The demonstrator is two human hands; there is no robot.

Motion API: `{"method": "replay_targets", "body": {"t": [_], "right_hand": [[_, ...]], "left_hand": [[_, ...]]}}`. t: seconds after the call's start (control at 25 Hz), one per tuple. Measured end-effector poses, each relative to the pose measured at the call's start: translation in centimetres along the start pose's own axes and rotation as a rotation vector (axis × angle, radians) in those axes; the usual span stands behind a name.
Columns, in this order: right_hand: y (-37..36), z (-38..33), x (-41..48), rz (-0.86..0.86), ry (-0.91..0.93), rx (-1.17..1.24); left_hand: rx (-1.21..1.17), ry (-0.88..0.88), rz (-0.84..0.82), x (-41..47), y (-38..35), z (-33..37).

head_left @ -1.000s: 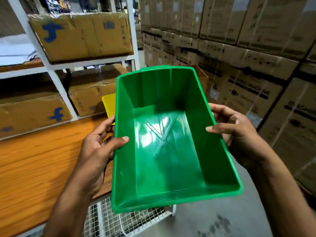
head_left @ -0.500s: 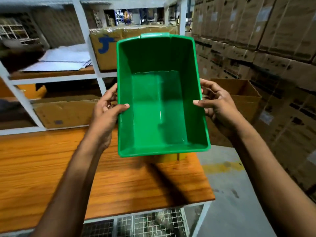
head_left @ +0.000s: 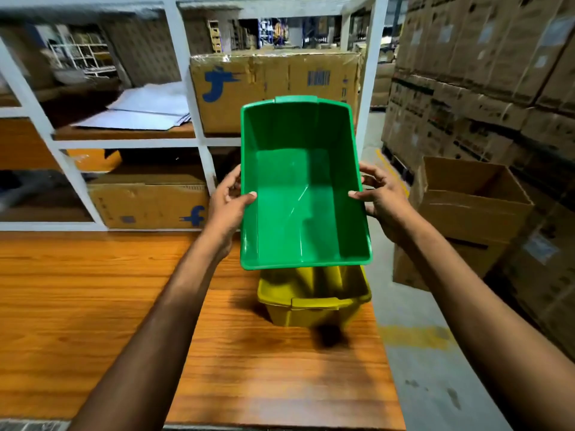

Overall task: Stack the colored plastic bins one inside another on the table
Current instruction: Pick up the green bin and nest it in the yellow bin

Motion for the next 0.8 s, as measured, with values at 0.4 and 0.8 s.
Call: {"method": "replay_targets", "body": {"t": [0.4, 0.8], "right_hand": [[0.9, 6.2, 1.5, 0.011, -0.256, 0.073], [2.0, 11.4, 1.3, 0.041, -0.45, -0.016]], "left_hand": [[0.049, 0.347, -0.145, 2.9, -1.7, -7.3], [0.092, 0.475, -0.197, 1.0, -2.9, -10.7]]}}
Point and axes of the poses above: each hand's wrist, its own x-axis towards the middle knuckle, its own y-axis out of the back of the hand, z = x × y, the point moved 9 cm from there along x, towards the middle knuckle, and after that the axes turned 1 degree about -z, right-handed, at the moved point
